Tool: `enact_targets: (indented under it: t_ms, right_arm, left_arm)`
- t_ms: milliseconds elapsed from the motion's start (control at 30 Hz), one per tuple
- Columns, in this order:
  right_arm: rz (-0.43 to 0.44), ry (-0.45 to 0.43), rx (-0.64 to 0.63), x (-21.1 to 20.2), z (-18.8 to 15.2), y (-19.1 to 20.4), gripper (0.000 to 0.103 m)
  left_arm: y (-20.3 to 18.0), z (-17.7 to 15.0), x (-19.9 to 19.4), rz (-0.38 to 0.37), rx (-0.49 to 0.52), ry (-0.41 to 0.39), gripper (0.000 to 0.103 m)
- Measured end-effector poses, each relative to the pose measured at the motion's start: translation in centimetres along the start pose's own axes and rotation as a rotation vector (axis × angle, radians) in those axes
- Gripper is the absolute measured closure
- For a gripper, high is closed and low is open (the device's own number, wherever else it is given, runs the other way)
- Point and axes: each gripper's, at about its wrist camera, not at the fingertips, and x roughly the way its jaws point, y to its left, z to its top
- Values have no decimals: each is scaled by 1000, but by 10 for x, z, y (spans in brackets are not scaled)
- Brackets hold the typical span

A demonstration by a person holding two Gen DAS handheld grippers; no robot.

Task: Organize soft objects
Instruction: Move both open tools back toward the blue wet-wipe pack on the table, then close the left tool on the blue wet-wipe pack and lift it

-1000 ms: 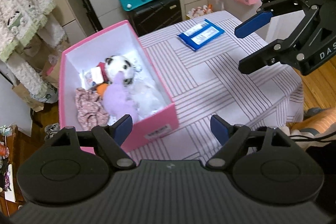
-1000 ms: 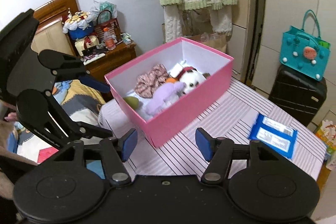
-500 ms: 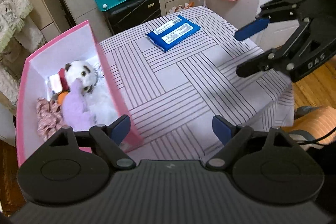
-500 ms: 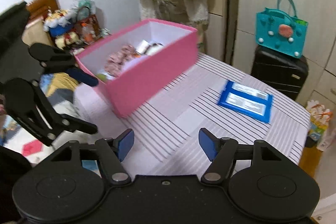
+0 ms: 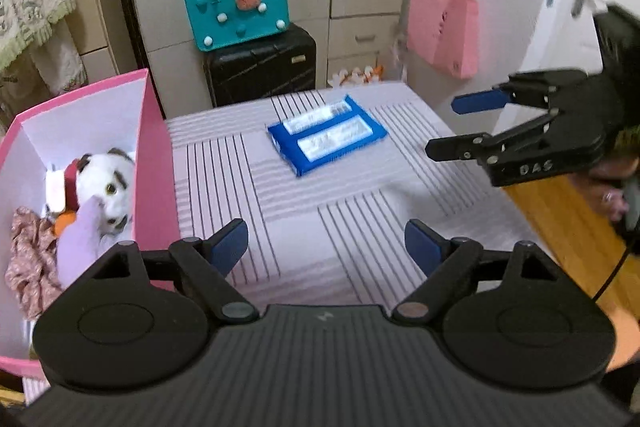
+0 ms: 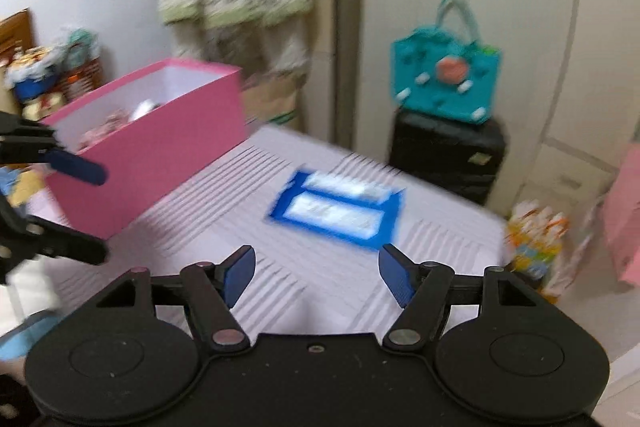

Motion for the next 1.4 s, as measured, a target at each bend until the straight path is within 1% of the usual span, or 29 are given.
enact_targets:
  t_ms: [67, 100, 233, 300, 333, 400, 500, 600, 667, 767, 833, 900, 967, 1067, 1133, 1167, 1233, 1300, 1400]
  right_arm:
    - [-50, -29, -1, 6, -1, -9, 30]
    - [-58, -34, 9, 10, 0, -14, 30]
    - [-44, -69, 50, 25, 1, -33, 30]
    - [-40, -98, 72, 35, 1, -41, 30]
    - [-54, -107, 90, 41, 1, -44, 30]
    - [-98, -125, 117, 54, 1, -50, 30]
    - [-109, -128, 117, 76, 1, -58, 30]
    - [-85, -107, 122, 93, 2, -63, 30]
    - [-56, -67, 140, 104, 4, -66, 31]
    - [-11, -19, 185, 117, 5, -71, 31]
    - [15, -2, 213, 125, 4, -73, 31]
    - [38, 1, 240, 130, 2, -75, 31]
    - [61, -2, 280, 134, -1, -78, 31]
    - [75, -21, 292, 136, -5, -80, 39]
    - [74, -33, 284, 136, -7, -79, 53]
    - [74, -42, 279, 135, -9, -78, 59]
    - [90, -68, 282, 134, -11, -78, 61]
    - [94, -74, 286, 134, -12, -78, 66]
    - [101, -77, 281, 133, -12, -79, 70]
  left_arm:
    - [2, 6, 8, 9, -15, -20, 18]
    - [3, 9, 12, 11, -22, -27, 18]
    - [5, 20, 35, 25, -53, -54, 18]
    - [9, 27, 48, 42, -123, -58, 18]
    - [11, 30, 54, 40, -156, -68, 18]
    - [11, 34, 65, 44, -171, -85, 19]
    - [10, 40, 82, 83, -176, -92, 19]
    - [16, 43, 99, 88, -209, -86, 22]
    - [19, 44, 110, 83, -213, -82, 27]
    - [21, 43, 127, 102, -213, -61, 35]
    - [27, 42, 140, 92, -248, -36, 43]
    - [33, 38, 152, 73, -288, -11, 48]
    - [38, 35, 160, 66, -319, 7, 49]
    - [43, 33, 167, 57, -346, 12, 50]
    - [47, 32, 168, 11, -393, 5, 51]
    - [50, 32, 169, -18, -418, 2, 51]
    - [49, 31, 169, -14, -428, -12, 51]
    - [45, 30, 171, 3, -403, -28, 51]
    - [38, 28, 172, 22, -362, -52, 51]
